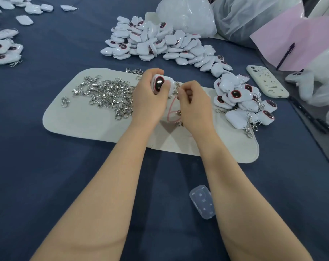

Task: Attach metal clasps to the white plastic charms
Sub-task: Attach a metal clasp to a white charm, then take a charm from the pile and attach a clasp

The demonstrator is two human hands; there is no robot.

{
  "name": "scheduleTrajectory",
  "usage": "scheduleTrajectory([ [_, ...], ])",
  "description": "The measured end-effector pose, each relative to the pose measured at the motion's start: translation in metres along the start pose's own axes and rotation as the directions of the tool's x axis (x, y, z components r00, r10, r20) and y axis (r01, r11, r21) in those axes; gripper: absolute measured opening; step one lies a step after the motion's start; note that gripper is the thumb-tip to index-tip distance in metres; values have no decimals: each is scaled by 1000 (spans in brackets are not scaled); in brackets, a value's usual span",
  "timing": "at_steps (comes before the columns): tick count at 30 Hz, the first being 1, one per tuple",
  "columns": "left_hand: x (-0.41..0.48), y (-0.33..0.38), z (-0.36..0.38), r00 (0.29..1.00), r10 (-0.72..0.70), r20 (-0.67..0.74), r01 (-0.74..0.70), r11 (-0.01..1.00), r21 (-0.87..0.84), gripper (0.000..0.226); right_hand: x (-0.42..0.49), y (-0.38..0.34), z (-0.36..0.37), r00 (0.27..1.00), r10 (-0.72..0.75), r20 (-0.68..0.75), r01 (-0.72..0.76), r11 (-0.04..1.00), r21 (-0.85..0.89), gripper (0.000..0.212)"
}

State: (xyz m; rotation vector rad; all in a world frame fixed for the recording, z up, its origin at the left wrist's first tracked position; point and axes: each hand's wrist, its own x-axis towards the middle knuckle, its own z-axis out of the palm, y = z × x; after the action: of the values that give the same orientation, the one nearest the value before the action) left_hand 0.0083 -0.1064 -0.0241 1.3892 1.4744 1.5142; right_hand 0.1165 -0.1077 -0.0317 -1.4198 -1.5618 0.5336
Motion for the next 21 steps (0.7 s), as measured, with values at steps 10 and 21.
scheduleTrajectory([
  [10, -1, 2, 5, 982, -154, 112, 167, 979, -121, 45, 5, -6, -11, 979, 136, 150, -163, 969, 184, 14],
  [21, -13, 4, 24, 971, -217, 102, 234, 952, -198, 15, 25, 17, -75, 741, 296, -603, -435, 895, -95, 34],
])
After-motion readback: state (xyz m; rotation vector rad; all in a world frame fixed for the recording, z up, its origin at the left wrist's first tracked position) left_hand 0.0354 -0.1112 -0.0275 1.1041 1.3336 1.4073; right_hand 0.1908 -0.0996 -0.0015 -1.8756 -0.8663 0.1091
